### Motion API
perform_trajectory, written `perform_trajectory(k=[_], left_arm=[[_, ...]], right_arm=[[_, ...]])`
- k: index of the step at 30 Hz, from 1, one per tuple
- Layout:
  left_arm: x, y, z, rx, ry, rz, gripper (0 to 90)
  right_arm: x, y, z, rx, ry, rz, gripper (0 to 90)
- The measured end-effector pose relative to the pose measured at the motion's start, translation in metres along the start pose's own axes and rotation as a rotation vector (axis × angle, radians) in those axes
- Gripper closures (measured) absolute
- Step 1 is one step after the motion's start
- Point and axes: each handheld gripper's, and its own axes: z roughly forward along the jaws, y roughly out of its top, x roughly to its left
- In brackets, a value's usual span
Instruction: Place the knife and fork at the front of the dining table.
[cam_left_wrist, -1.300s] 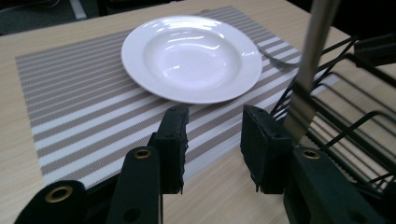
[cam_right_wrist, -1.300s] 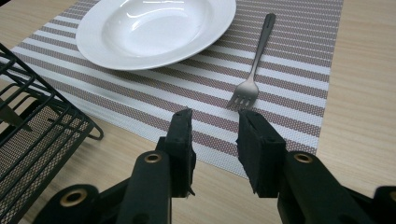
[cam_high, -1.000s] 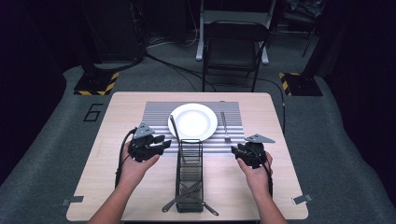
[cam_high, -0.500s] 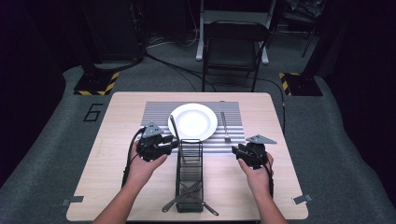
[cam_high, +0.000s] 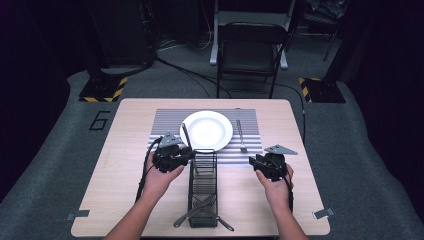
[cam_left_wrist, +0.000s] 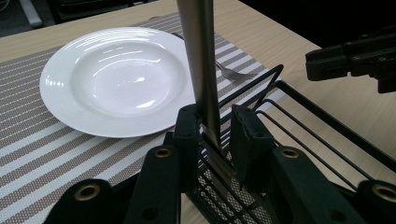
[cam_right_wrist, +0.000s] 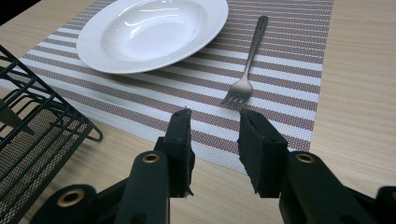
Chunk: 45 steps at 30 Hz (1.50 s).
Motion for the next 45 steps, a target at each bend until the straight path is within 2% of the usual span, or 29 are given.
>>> perform_trajectory(k=[7, 14, 19, 21, 25, 34, 38, 45], left_arm=[[0.0, -0.001, 0.0, -0.007, -0.001, 0.007, 78.0], [-0.003, -0.002, -0.002, -0.014, 0.015, 0.018, 80.3], [-0.008, -0.002, -0.003, -0.021, 0.041, 0.035, 81.0], [-0.009, -0.002, -0.004, -0.022, 0.032, 0.03, 81.8], [-0.014, -0.002, -0.004, -0.014, 0.048, 0.058, 82.4], [-0.021, 0.002, -0.003, 0.002, 0.044, 0.085, 82.7], [-0.022, 0.004, -0.005, 0.0, 0.033, 0.076, 82.7], [-0.024, 0.011, -0.013, 0.001, 0.033, 0.085, 82.8]], right_arm=[[-0.001, -0.001, 0.002, 0.002, -0.001, 0.004, 64.4], [-0.001, -0.001, 0.001, -0.005, -0.003, 0.003, 64.4], [-0.001, -0.001, 0.0, -0.015, -0.003, 0.01, 64.4], [-0.002, -0.001, 0.0, -0.015, -0.005, 0.013, 64.4], [-0.002, -0.001, 0.0, -0.011, -0.007, 0.015, 64.4], [-0.003, -0.002, -0.001, -0.019, -0.002, 0.023, 64.5], [-0.004, -0.002, -0.002, -0.019, -0.002, 0.026, 64.5], [-0.004, -0.002, -0.001, -0.02, -0.002, 0.025, 64.5]])
